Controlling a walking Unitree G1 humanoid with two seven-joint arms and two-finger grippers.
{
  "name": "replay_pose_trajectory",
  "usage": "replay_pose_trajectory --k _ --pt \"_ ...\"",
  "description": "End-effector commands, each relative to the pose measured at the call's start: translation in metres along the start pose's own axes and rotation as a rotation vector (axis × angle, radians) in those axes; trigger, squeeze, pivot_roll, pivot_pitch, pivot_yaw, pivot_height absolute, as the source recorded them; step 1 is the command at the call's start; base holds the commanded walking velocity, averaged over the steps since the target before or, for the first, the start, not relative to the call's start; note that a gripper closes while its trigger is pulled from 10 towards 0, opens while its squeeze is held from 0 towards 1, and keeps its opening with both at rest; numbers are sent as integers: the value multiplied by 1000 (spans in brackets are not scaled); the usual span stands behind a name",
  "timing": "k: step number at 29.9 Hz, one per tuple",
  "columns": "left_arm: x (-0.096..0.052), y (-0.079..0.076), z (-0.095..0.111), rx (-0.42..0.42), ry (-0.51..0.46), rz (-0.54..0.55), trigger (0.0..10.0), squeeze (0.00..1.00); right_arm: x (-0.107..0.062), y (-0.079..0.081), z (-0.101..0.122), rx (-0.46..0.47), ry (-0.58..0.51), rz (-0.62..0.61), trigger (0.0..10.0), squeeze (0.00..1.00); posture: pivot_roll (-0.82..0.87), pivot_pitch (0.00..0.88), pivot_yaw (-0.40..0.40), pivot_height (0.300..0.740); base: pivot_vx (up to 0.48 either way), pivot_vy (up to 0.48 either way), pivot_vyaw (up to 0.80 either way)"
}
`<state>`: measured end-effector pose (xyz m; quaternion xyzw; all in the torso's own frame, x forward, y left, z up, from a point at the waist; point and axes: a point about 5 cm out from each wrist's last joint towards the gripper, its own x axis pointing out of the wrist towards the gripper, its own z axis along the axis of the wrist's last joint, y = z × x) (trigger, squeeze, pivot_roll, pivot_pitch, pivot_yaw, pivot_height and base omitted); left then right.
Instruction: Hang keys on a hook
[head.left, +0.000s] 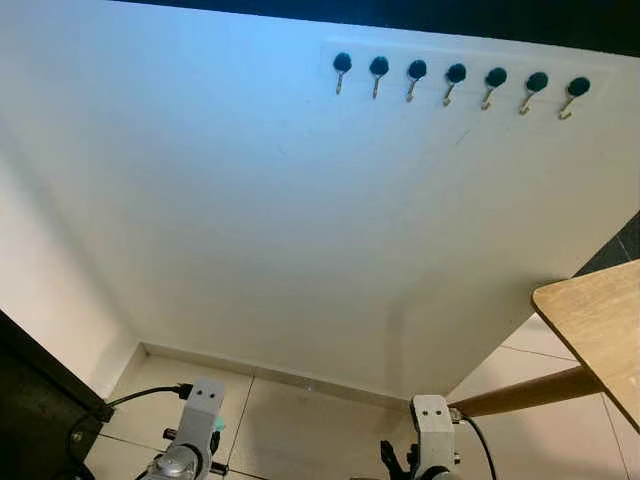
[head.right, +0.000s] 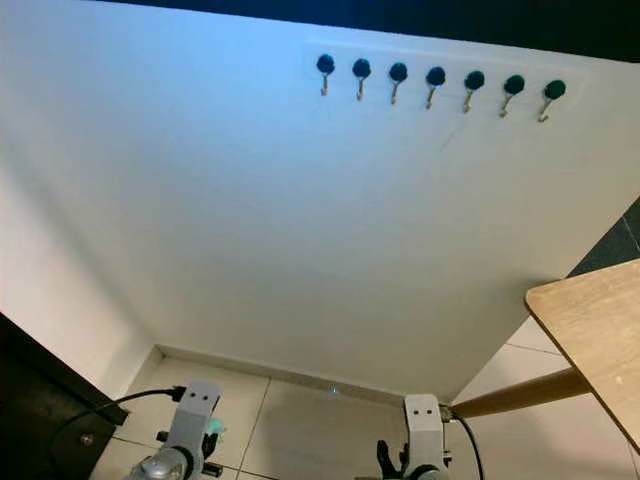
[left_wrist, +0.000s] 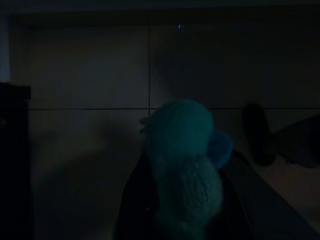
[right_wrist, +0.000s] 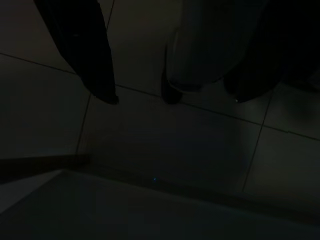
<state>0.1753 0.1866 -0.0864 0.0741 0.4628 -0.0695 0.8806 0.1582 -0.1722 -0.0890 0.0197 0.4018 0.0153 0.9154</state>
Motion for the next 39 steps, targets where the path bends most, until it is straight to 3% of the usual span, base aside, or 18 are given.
replay_pose_trajectory --k 1,10,19,33,39 --pt "-1 -2 -4 21 12 -11 10000 0 0 -4 -1 10 4 -22 10000 0 28 9 -28 740 0 0 0" --pt "-1 9 -1 28 11 13 10000 0 0 -7 0 18 16 -33 10000 0 34 7 -43 740 0 0 0" --pt "3 -3 14 34 -32 -15 10000 0 0 -5 -2 24 29 -24 10000 0 39 0 -41 740 0 0 0" --pt "3 -5 14 51 -26 -22 10000 0 1 -3 0 18 34 -21 10000 0 49 0 -37 740 0 0 0" --pt "4 -5 17 51 -38 -13 10000 0 4 -7 7 76 7 -56 10000 0 54 0 -22 740 0 0 0"
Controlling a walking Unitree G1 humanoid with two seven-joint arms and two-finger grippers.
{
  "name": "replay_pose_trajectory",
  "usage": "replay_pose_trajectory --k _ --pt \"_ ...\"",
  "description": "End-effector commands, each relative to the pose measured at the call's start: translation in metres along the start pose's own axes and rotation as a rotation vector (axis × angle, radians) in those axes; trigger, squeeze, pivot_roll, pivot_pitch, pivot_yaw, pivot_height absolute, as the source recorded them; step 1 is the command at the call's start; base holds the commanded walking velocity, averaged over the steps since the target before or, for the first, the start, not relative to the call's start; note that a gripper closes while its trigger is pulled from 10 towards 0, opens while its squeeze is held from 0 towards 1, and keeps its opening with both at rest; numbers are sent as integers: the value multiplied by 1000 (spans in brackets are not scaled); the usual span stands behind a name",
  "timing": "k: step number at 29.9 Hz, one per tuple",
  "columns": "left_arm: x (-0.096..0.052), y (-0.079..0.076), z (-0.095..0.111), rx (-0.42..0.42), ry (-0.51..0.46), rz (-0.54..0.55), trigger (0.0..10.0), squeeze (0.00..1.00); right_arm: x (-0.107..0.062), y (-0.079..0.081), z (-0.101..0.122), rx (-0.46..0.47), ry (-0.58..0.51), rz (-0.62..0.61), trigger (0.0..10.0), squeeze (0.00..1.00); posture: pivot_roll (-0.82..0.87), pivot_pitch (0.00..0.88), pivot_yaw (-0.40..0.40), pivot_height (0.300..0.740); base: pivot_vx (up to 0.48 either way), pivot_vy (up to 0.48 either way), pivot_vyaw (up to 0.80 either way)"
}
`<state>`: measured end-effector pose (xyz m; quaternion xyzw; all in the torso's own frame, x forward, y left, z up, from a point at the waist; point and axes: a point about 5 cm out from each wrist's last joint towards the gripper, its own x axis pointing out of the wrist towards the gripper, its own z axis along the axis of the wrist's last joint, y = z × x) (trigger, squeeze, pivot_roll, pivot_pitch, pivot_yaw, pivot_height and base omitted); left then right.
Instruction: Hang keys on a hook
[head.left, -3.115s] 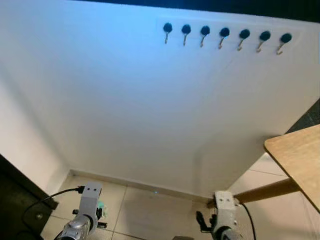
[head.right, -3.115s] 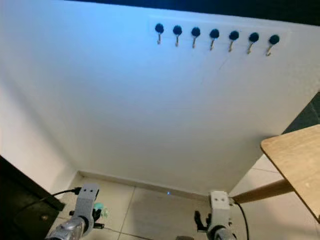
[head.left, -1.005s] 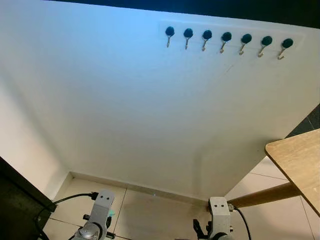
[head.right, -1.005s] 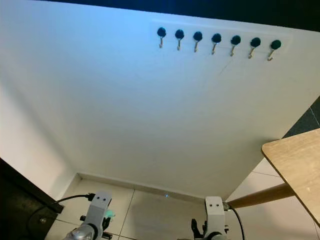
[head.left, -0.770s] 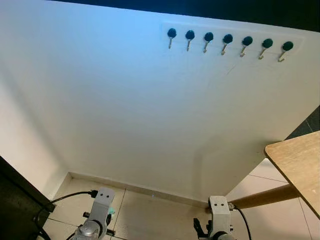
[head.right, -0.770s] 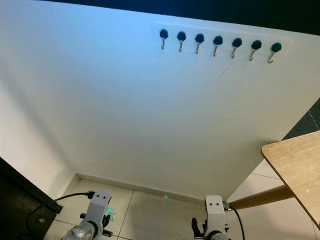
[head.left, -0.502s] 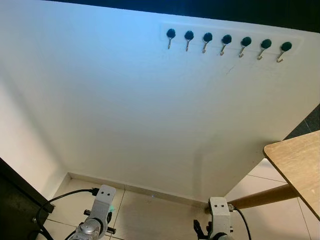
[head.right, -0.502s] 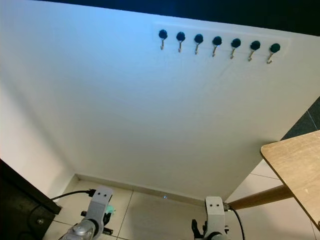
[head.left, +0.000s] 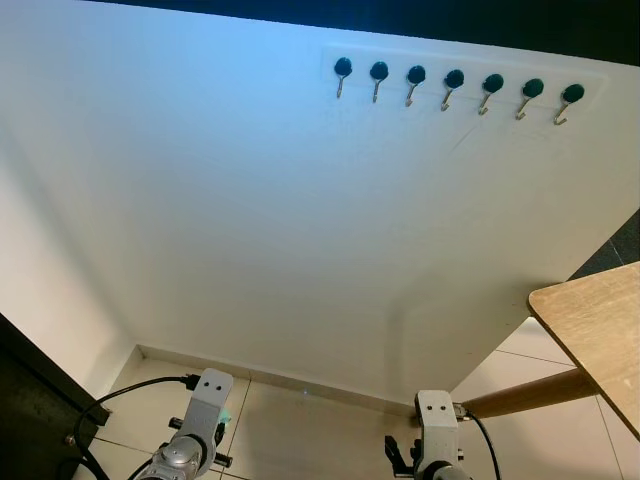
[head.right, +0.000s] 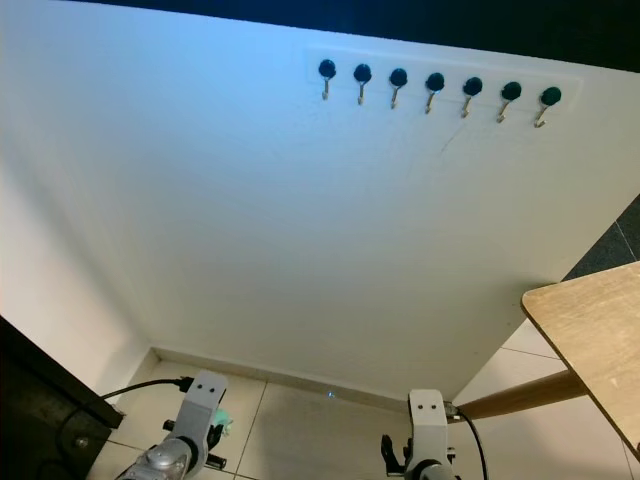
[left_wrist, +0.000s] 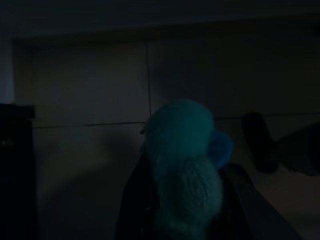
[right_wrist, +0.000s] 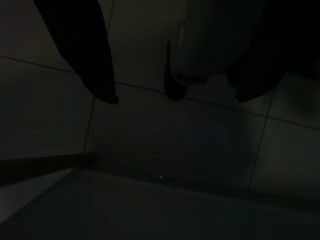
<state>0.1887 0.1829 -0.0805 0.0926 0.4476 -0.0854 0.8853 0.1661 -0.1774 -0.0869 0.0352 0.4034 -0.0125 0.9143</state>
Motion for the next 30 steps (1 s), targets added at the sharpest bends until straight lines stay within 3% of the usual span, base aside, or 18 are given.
replay_pose_trajectory --k 1,5,6,7,8,9,20,21,22,30 --pt "1 -4 2 1 -9 -4 10000 0 0 -2 1 40 0 -27 10000 0 54 0 -22 740 0 0 0" --pt "2 -4 9 -34 -33 12 10000 0 -2 -6 -4 104 2 -52 10000 0 64 8 -30 740 0 0 0" --pt "2 -4 10 -34 -35 13 10000 0 -2 -6 -6 108 8 -50 8706 0 64 8 -30 740 0 0 0" --pt "2 -4 10 -34 -35 13 10000 0 -2 -6 -6 108 8 -50 8706 0 64 8 -30 740 0 0 0" --pt "2 -4 11 -33 -37 12 10000 0 -3 -6 -7 110 13 -49 3255 0 67 6 -32 740 0 0 0" --pt "2 -3 11 -32 -38 12 10000 0 -3 -7 -8 112 15 -49 0 0 70 5 -32 740 0 0 0" --pt "1 0 7 -6 -28 7 10000 0 -2 -9 -4 152 -6 -47 0 0 55 23 -17 740 0 0 0" --pt "1 0 7 -5 -28 6 10000 0 -2 -8 -3 155 -11 -35 118 180 52 22 -22 740 0 0 0" --pt "1 0 6 -6 -28 7 10000 0 -2 -8 -4 151 -9 -26 10000 1000 52 23 -24 740 0 0 0" --pt "2 -4 10 -16 -37 3 10000 0 -3 -10 -4 154 -6 -11 10000 1000 40 15 -25 740 0 0 0"
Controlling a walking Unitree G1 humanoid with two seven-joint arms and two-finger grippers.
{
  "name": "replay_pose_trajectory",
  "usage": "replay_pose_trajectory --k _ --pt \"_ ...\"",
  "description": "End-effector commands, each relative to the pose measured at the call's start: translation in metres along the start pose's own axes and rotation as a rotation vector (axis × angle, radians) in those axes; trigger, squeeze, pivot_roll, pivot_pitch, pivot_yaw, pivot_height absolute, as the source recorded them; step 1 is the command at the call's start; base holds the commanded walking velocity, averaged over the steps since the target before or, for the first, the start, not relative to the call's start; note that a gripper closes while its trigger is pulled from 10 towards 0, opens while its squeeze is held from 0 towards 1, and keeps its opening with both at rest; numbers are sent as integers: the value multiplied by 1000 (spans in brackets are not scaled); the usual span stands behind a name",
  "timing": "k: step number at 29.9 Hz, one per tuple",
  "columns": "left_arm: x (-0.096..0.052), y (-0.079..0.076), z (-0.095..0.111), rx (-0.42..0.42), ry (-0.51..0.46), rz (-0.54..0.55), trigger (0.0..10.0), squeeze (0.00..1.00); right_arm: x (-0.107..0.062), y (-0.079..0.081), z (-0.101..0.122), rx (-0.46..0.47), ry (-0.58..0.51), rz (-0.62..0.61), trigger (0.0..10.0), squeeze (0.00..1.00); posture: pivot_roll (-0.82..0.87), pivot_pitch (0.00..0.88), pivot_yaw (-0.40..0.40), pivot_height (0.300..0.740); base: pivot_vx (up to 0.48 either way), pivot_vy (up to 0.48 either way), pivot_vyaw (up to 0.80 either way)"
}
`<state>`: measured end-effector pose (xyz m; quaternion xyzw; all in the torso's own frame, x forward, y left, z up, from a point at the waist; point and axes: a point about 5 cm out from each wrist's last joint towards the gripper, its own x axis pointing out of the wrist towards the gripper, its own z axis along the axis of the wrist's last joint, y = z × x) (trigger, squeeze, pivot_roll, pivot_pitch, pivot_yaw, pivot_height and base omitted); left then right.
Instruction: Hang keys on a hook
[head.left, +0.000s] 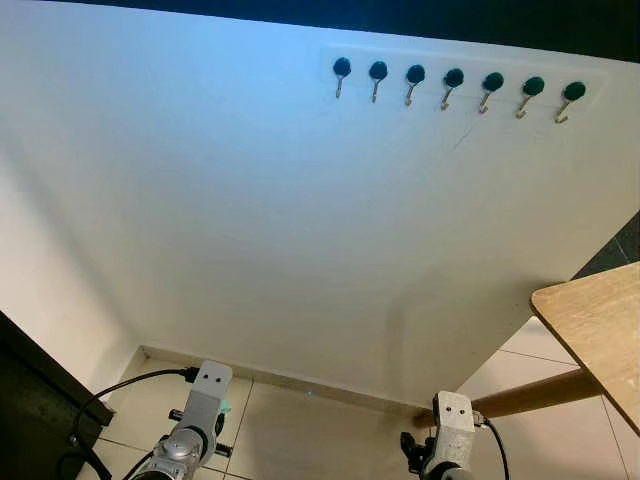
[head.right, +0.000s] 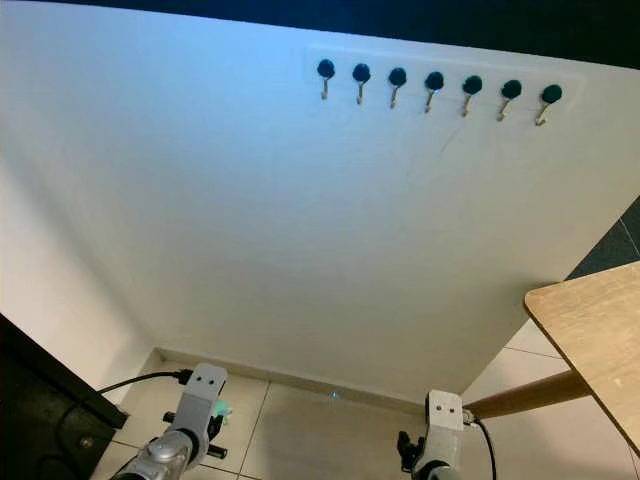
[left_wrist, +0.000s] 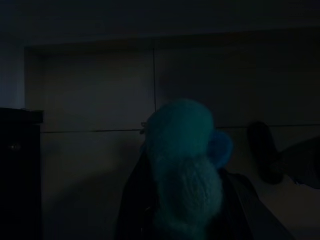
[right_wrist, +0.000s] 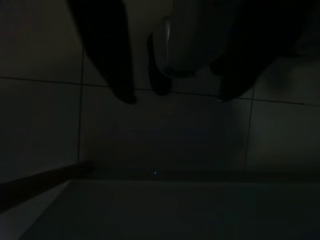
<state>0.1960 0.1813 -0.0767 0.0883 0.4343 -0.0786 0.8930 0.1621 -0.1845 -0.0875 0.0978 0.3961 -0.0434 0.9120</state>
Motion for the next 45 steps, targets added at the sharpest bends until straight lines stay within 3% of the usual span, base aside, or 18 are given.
replay_pose_trajectory --k 1,5,6,7,9,12,14,15,16,29,30,31,32,33,34,35,36,45 --pt "1 -5 3 0 -10 -10 10000 0 0 -2 0 15 4 -1 10000 1000 40 15 -25 740 0 0 0" --pt "2 -4 5 3 -9 -14 10000 0 1 0 1 23 -2 10 10000 1000 33 14 -8 740 0 0 0" --pt "2 -4 5 4 -8 -16 10000 0 1 0 1 20 -1 6 8392 1000 33 15 -3 740 0 0 0" --pt "2 -4 5 8 -8 -18 10000 0 1 0 1 17 2 1 3725 1000 33 15 -3 740 0 0 0" --pt "2 -4 5 11 -8 -17 10000 0 0 -1 -1 13 7 -5 0 1000 34 17 -2 740 0 0 0" --pt "1 -2 5 18 -8 -15 10000 0 -1 -2 -3 10 11 -11 0 1000 35 16 4 740 0 0 0" --pt "1 -1 5 19 -8 -15 10000 0 -1 -2 -3 9 12 -14 0 933 35 16 4 740 0 0 0" --pt "1 -1 5 22 -7 -16 10000 0 -1 -2 -3 9 12 -18 0 710 35 16 4 740 0 0 0" --pt "1 0 5 25 -6 -16 10000 0 -2 -3 -4 11 12 -23 0 0 34 13 11 740 0 0 0" --pt "1 2 9 31 -14 -20 10000 0 -1 -3 -3 8 10 -31 0 0 26 7 14 740 0 0 0" --pt "2 1 9 32 -14 -23 10000 0 -1 -3 -3 5 10 -32 1569 0 26 10 15 740 0 0 0" --pt "2 0 9 32 -14 -25 10000 0 -1 -4 -3 4 9 -33 1569 0 26 10 15 740 0 0 0" --pt "2 0 9 31 -13 -27 10000 0 -2 -4 -3 3 11 -30 3686 827 24 11 16 740 0 0 0" --pt "2 -1 8 31 -12 -29 10000 0 -2 -4 -4 4 12 -28 5686 1000 24 12 14 740 0 0 0" --pt "2 -1 8 30 -11 -30 10000 0 -2 -4 -5 7 13 -25 8510 1000 24 12 14 740 0 0 0" --pt "2 -1 8 30 -11 -30 10000 0 -2 -4 -5 7 13 -25 8510 1000 24 12 14 740 0 0 0" --pt "1 -1 7 28 -10 -30 10000 0 -2 -4 -5 4 17 -24 10000 1000 23 12 15 740 0 0 0" --pt "1 -2 6 25 -9 -30 10000 0 -3 -6 -7 -3 23 -40 10000 1000 21 21 16 740 0 0 0"
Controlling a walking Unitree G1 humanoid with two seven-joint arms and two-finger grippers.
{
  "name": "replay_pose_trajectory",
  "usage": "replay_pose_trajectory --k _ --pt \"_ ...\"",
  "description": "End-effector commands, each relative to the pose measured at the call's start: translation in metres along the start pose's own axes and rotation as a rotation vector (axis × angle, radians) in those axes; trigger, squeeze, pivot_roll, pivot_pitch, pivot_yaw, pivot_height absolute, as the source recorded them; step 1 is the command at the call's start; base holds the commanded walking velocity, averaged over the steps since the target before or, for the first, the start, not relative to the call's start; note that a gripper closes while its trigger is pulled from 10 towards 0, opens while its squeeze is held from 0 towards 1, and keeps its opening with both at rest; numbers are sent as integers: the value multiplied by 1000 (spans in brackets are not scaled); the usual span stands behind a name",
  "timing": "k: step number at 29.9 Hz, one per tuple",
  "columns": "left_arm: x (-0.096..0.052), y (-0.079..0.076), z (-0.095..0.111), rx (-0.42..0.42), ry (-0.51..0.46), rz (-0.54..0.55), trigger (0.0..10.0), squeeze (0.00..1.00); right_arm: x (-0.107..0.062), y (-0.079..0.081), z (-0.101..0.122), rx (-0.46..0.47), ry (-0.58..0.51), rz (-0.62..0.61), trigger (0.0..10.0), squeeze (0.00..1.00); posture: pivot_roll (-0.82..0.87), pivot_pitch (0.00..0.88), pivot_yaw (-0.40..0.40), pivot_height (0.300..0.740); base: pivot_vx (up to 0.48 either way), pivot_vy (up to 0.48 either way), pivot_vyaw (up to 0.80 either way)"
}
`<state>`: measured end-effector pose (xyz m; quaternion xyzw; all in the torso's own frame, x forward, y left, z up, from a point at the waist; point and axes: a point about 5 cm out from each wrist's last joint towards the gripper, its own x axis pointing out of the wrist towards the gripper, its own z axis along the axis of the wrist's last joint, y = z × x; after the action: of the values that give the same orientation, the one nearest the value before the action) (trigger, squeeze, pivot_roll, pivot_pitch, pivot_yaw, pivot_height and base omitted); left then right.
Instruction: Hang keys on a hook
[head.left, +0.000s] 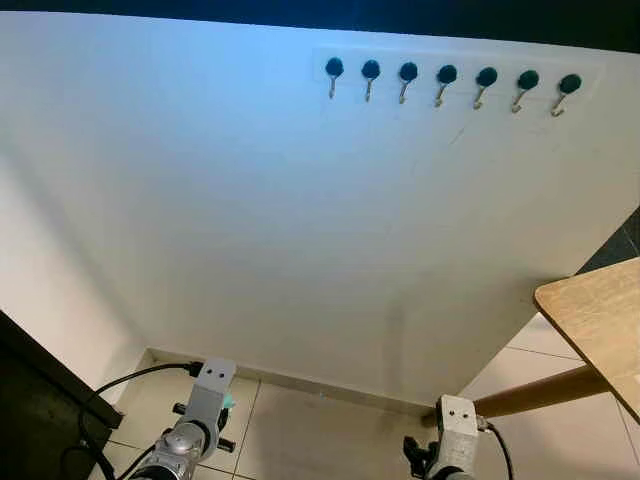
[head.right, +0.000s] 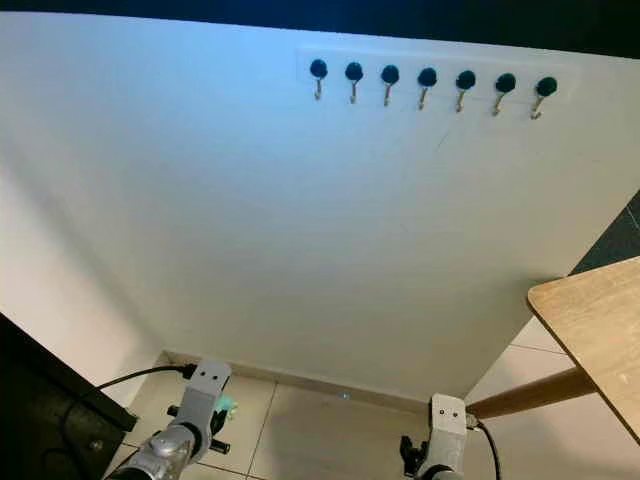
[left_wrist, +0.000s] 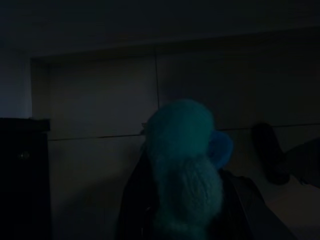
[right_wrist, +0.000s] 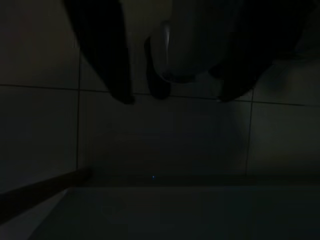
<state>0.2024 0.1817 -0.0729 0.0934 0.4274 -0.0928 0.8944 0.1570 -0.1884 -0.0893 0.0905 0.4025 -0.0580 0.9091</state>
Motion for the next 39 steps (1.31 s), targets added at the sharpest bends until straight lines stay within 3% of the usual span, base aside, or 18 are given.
replay_pose_trajectory --k 1,3,4,5,7,8,9,10,11,12,24,25,26,27,28,29,30,39 --pt "0 -4 -1 3 6 -11 10000 0 -1 -1 -3 -1 12 -5 10000 1000 21 21 16 740 0 0 0" --pt "0 -4 -1 3 6 -11 10000 0 -1 0 -3 -1 12 -2 10000 1000 22 25 16 740 0 0 0" --pt "0 -4 -1 3 4 -12 10000 0 -1 1 -2 2 10 2 4627 1000 25 24 13 740 0 0 0" --pt "1 -5 0 1 3 -12 10000 0 0 0 -2 1 10 4 0 1000 27 24 11 740 0 0 0" --pt "1 -5 0 -2 2 -11 10000 0 0 0 -2 0 10 4 0 1000 30 21 8 740 0 0 0" --pt "1 -6 0 -5 2 -11 10000 0 0 0 -2 -2 11 4 0 863 32 21 7 740 0 0 0" --pt "1 -6 0 -6 2 -10 10000 0 0 0 -2 -4 12 4 0 616 32 20 6 740 0 0 0" --pt "1 -6 0 -6 3 -10 10000 0 0 0 -2 -5 13 4 0 616 33 20 6 740 0 0 0" --pt "1 -6 0 -7 4 -9 10000 0 0 0 -2 -6 14 4 0 129 34 19 5 740 0 0 0" --pt "1 -6 -1 -8 6 -8 10000 0 0 0 -2 -7 15 6 0 0 35 18 5 740 0 0 0" --pt "1 -5 1 -18 -1 -2 10000 0 2 1 5 -56 7 7 0 0 40 7 -14 740 0 0 0" --pt "1 -5 1 -19 -3 -2 10000 0 3 0 6 -59 6 6 4902 0 41 4 -15 740 0 0 0" --pt "1 -5 1 -19 -3 -2 10000 0 3 0 6 -59 6 6 4902 0 41 4 -15 740 0 0 0" --pt "1 -5 1 -20 -3 -1 10000 0 3 -1 6 -59 6 6 8824 165 41 4 -15 740 0 0 0" --pt "1 -5 1 -20 -3 -1 10000 0 3 -1 7 -57 6 7 8824 165 41 4 -16 740 0 0 0" --pt "1 -5 1 -21 -3 0 10000 0 3 0 7 -54 5 8 10000 957 42 3 -17 740 0 0 0" --pt "1 -4 1 -22 -2 3 10000 0 3 0 7 -48 4 12 10000 1000 42 4 -16 740 0 0 0" --pt "1 -4 1 -25 -2 2 10000 0 3 4 5 -73 14 13 10000 1000 53 5 -27 740 0 0 0"
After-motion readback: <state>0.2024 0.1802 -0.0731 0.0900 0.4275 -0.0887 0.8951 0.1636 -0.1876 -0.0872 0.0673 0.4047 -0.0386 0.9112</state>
